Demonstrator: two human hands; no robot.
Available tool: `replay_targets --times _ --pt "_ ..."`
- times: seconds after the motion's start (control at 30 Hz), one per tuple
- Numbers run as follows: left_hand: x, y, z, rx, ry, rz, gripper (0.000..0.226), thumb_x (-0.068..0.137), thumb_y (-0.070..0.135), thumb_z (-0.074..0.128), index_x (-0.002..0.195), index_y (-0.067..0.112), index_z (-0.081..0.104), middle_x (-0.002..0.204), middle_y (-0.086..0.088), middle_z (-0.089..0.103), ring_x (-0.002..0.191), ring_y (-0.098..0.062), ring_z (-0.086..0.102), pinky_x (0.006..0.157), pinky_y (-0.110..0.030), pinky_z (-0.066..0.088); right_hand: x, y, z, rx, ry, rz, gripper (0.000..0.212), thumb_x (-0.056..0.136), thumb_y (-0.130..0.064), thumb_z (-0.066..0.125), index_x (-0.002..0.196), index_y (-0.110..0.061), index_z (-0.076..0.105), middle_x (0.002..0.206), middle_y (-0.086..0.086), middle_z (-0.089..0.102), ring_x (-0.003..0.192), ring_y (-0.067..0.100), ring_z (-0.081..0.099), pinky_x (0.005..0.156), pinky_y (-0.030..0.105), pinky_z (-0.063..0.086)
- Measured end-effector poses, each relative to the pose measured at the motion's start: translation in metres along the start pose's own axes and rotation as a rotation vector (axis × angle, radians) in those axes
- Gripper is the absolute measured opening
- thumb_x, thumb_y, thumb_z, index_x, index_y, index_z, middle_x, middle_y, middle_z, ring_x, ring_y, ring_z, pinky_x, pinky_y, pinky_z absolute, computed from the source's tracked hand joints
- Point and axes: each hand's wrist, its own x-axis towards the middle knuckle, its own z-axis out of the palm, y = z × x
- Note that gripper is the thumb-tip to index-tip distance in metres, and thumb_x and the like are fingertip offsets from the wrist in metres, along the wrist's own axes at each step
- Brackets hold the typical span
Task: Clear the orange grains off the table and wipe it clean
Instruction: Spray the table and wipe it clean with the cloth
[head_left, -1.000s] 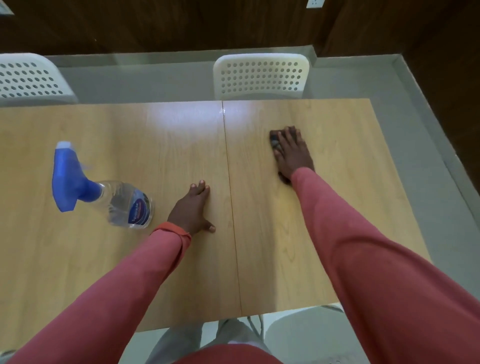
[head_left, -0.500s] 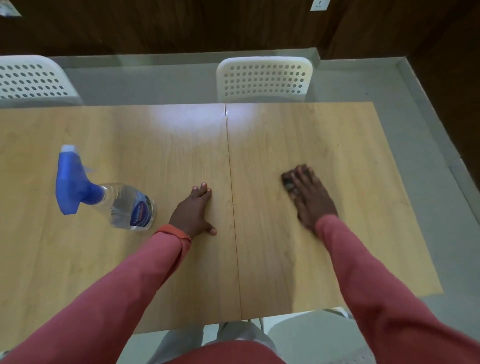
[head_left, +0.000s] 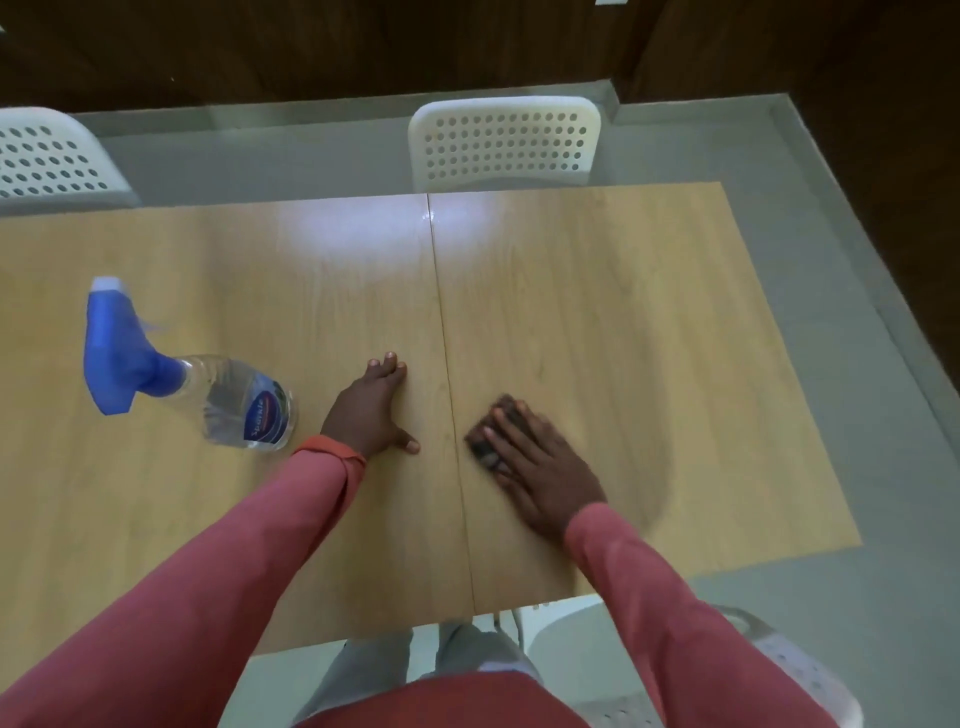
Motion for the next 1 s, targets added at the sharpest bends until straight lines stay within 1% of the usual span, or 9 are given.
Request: replay_targets --times 0.1,0.23,0.37,0.5,0.57,0.67,0.73,0.87,1.0 --pt "-0.001 0.001 0.0 0.011 -0.006 -0.001 0.123 0.057 0.035 0.091 0.154 0.013 0.018 0.162 0.0 0.008 0.149 -0.019 0.008 0.119 -0.036 0.02 -0.019 0.058 -0.011 -0.018 0.004 0.206 0.061 0.103 -0.04 0.022 0.157 -0.013 0.023 0.166 0.011 0.016 0.155 0.029 0.002 0.122 0.047 0.02" --pt "-0.002 0.0 0.0 0.005 -0.004 0.002 0.122 0.057 0.034 0.091 0.154 0.013 0.018 0.162 -0.001 0.01 0.149 -0.019 0.009 0.119 -0.037 0.019 0.037 0.091 -0.038 -0.027 0.008 0.536 0.063 0.104 -0.043 0.018 0.16 -0.017 0.006 0.168 0.006 -0.004 0.153 0.024 -0.015 0.125 0.038 -0.004" --pt "-0.005 -0.002 0.0 0.01 -0.009 0.015 0.121 0.058 0.036 0.091 0.154 0.013 0.019 0.162 -0.002 0.01 0.149 -0.021 0.01 0.12 -0.039 0.018 0.066 0.03 -0.034 -0.012 -0.032 0.38 0.061 0.107 -0.044 0.015 0.16 -0.019 -0.001 0.168 0.005 -0.01 0.152 0.027 -0.019 0.126 0.044 0.001" --pt "-0.012 -0.002 -0.001 0.004 -0.021 0.04 0.117 0.065 0.036 0.087 0.154 0.011 0.017 0.162 -0.004 0.006 0.149 -0.023 0.007 0.12 -0.04 0.018 -0.007 -0.055 0.006 -0.025 -0.032 0.128 0.058 0.107 -0.046 0.018 0.158 -0.026 0.003 0.166 -0.001 -0.006 0.152 0.025 -0.017 0.125 0.044 -0.005" --pt "-0.02 0.001 0.005 -0.01 -0.019 0.031 0.107 0.073 0.033 0.082 0.154 0.009 0.017 0.162 -0.005 0.005 0.15 -0.022 0.006 0.12 -0.039 0.018 -0.056 -0.065 0.025 -0.013 -0.029 0.076 0.056 0.107 -0.047 0.018 0.159 -0.025 0.013 0.167 -0.001 0.002 0.155 0.025 -0.01 0.126 0.044 0.002" --pt "-0.035 0.003 0.021 -0.03 0.01 0.04 0.087 0.085 0.024 0.072 0.153 0.007 0.02 0.162 -0.005 0.007 0.149 -0.021 0.008 0.119 -0.037 0.02 -0.109 -0.04 0.031 -0.066 -0.02 0.168 0.056 0.107 -0.038 0.032 0.159 -0.022 0.018 0.167 0.001 0.008 0.155 0.022 -0.011 0.125 0.048 0.015" --pt "-0.047 -0.001 0.029 -0.027 0.02 0.062 0.082 0.087 0.021 0.07 0.152 0.007 0.021 0.162 -0.004 0.008 0.149 -0.02 0.009 0.119 -0.037 0.021 -0.117 -0.012 0.02 -0.062 0.045 0.414 0.056 0.105 -0.04 0.028 0.157 -0.019 0.023 0.165 0.004 0.013 0.153 0.017 -0.018 0.124 0.047 0.018" --pt "-0.068 -0.015 0.044 0.006 0.003 0.121 0.083 0.087 0.019 0.07 0.152 0.008 0.021 0.162 -0.003 0.008 0.149 -0.019 0.01 0.119 -0.035 0.021 -0.066 0.027 -0.002 0.036 0.007 0.793 0.066 0.103 -0.05 0.013 0.16 -0.019 0.003 0.168 0.005 -0.004 0.151 0.023 -0.02 0.125 0.038 -0.001" --pt "-0.08 -0.023 0.05 0.031 -0.006 0.162 0.08 0.089 0.021 0.067 0.153 0.009 0.02 0.162 -0.003 0.007 0.149 -0.019 0.01 0.119 -0.036 0.021 -0.012 -0.037 0.008 0.009 0.017 0.628 0.062 0.106 -0.045 0.018 0.16 -0.021 0.0 0.167 0.004 -0.01 0.152 0.026 -0.02 0.124 0.041 -0.007"
